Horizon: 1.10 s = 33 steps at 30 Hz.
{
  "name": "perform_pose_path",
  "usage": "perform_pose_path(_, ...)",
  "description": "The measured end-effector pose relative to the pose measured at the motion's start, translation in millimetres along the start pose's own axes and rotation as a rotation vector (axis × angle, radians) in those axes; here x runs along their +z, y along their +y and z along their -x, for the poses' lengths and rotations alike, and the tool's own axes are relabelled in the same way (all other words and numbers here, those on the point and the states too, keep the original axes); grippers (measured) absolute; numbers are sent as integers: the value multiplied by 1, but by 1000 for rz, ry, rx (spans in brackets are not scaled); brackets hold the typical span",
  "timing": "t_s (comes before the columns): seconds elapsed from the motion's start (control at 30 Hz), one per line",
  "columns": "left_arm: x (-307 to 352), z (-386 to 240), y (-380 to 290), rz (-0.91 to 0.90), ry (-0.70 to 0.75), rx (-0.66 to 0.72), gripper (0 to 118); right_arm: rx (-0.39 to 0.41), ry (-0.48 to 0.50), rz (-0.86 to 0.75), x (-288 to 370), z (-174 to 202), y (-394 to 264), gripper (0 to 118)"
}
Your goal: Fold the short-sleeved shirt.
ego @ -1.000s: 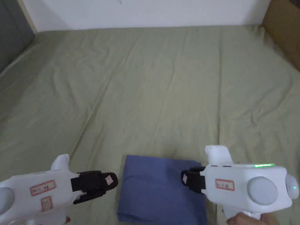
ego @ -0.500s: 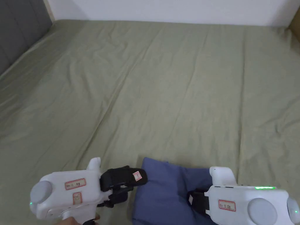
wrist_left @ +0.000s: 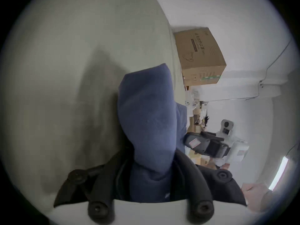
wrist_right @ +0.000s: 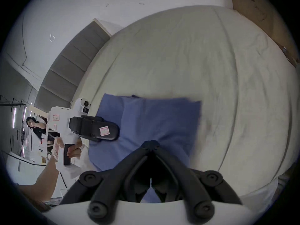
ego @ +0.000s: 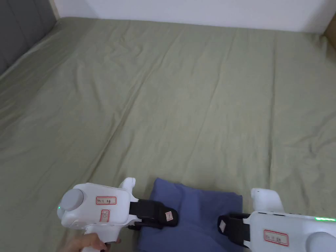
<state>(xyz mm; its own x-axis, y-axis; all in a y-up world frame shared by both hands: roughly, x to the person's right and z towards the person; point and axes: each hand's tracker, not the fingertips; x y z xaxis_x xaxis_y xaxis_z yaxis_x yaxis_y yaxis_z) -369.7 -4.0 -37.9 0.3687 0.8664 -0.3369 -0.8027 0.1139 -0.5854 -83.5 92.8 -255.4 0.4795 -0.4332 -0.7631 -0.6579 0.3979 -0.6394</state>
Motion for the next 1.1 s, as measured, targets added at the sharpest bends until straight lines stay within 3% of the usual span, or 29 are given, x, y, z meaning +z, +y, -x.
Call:
perform_pose_path(0.23, 112, 6, 39, -20, 346, -123, 23, -9, -30, -54, 7, 0, 12, 0)
perform_pose_path(0.4, 199, 13, 67, -60, 757, -133, 23, -35, -35, -57, 3, 0, 15, 0)
perform_pose_path(0.6, 247, 31, 96, -8, 1339, -192, 24, -49, -49, -59, -2, 1, 23, 0)
perform_pose_path(0.63, 249, 36, 99, -6, 1381, -205, 26, -64, -47, -59, -3, -1, 24, 0)
perform_pose_path(0.67, 251, 39, 99, -18, 1418, -212, 44, -70, -45, -60, -3, -2, 25, 0)
perform_pose_path(0.73, 253, 44, 97, -22, 1424, -216, 97, -75, -50, -57, -4, -4, 26, 0)
perform_pose_path(0.77, 255, 45, 97, -55, 1430, -184, 118, -73, -57, -54, -4, -4, 26, 0)
perform_pose_path(1.0, 265, 16, 86, -273, 1372, -92, 113, -72, -45, -62, 1, -7, 25, 0)
perform_pose_path(1.1, 255, -10, 70, -339, 1154, -45, 80, -76, -29, -73, 5, -7, 22, 0)
